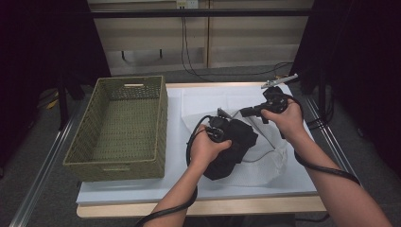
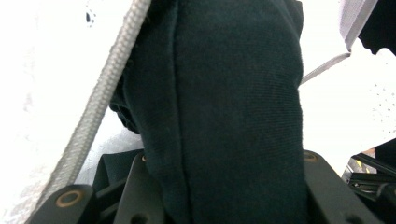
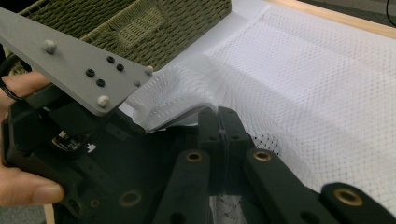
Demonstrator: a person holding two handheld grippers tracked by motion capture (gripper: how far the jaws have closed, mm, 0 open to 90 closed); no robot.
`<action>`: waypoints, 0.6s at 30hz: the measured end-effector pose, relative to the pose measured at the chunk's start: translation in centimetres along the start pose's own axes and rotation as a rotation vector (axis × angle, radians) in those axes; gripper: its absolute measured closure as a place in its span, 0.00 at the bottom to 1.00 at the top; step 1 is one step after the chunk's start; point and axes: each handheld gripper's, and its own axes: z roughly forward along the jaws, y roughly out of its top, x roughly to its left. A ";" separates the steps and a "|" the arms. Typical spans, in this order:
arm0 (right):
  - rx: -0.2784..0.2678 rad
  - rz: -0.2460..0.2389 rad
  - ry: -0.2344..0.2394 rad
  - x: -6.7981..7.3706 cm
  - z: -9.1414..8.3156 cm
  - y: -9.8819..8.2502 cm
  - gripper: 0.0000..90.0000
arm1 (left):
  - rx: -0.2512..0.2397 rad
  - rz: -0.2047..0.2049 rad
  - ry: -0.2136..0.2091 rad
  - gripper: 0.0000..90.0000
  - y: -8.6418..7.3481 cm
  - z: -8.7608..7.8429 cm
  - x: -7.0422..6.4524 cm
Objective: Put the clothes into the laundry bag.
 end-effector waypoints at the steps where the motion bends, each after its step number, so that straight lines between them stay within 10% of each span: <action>1: 0.000 -0.001 0.000 0.0 0.0 0.0 1.00 | 0.008 0.013 -0.003 0.71 0.0 0.1 0.0; 18: -0.002 -0.001 0.015 0.1 0.0 -0.2 1.00 | -0.070 -0.037 0.125 0.68 0.1 0.2 0.5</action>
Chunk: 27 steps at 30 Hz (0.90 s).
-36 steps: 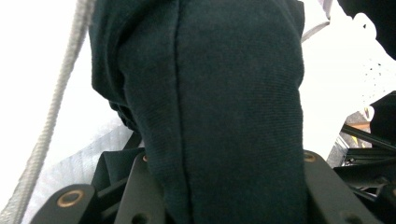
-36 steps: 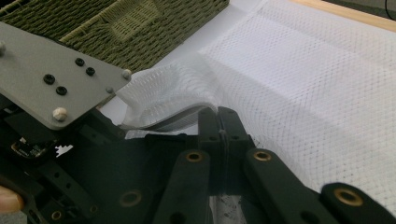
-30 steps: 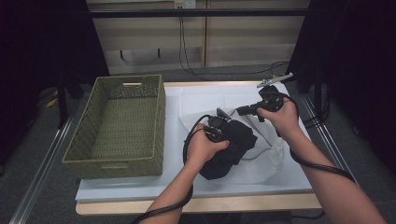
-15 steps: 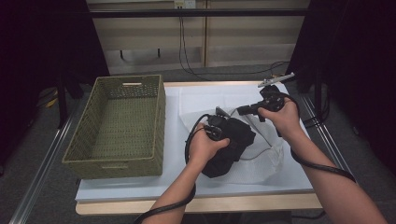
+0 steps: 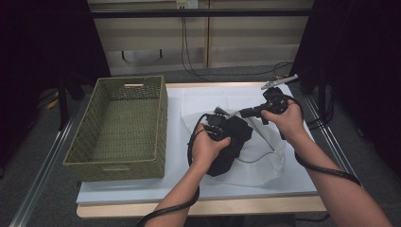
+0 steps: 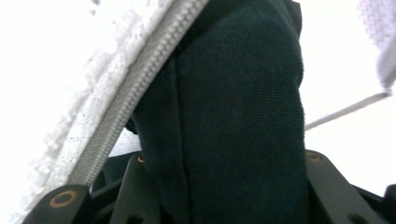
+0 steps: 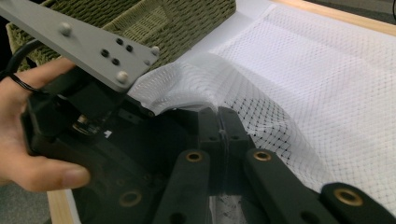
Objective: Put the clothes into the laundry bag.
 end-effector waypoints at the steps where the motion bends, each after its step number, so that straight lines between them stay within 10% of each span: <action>1: 0.003 0.000 0.000 0.0 0.1 0.0 1.00 | -0.005 -0.012 0.000 0.67 0.0 0.2 0.0; 27: 0.030 0.006 -0.006 -0.2 1.0 -0.9 1.00 | 0.033 0.032 0.034 0.16 -0.5 0.0 -0.4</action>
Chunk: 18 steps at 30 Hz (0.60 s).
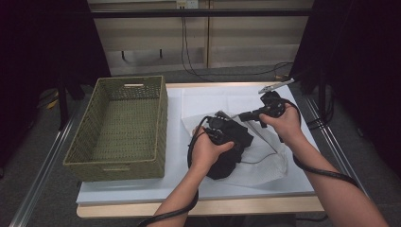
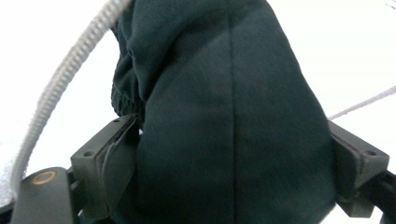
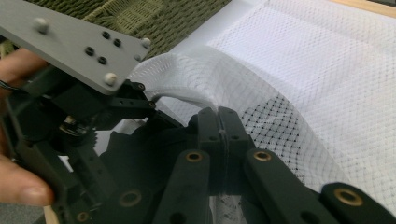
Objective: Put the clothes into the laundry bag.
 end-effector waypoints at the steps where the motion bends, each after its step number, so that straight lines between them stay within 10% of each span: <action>1: 0.002 -0.002 -0.001 0.0 0.0 0.0 1.00 | -0.004 -0.003 -0.003 0.16 0.0 -0.1 -0.1; 18: 0.015 -0.001 -0.011 0.2 0.5 -0.4 1.00 | 0.054 0.020 0.019 0.06 -1.7 -1.2 0.0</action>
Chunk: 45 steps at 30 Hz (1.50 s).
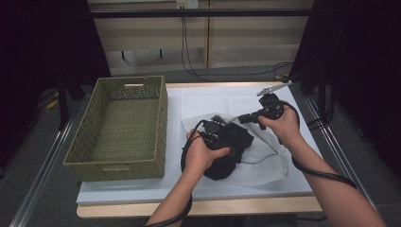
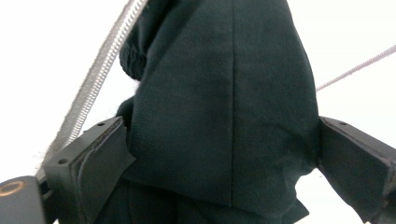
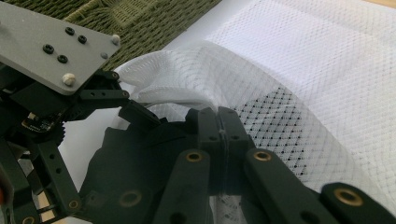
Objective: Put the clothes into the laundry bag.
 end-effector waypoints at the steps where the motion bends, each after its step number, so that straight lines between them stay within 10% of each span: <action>1: 0.000 0.001 0.001 0.1 0.0 0.0 1.00 | 0.006 0.001 -0.001 0.06 -0.1 0.0 0.0; 27: 0.011 0.000 0.005 0.2 0.2 -0.2 1.00 | 0.009 0.027 0.033 0.18 -1.9 2.5 -0.4; 45: 0.014 0.008 0.002 0.1 0.5 -0.3 1.00 | 0.028 -0.037 0.020 0.68 -2.2 2.2 0.0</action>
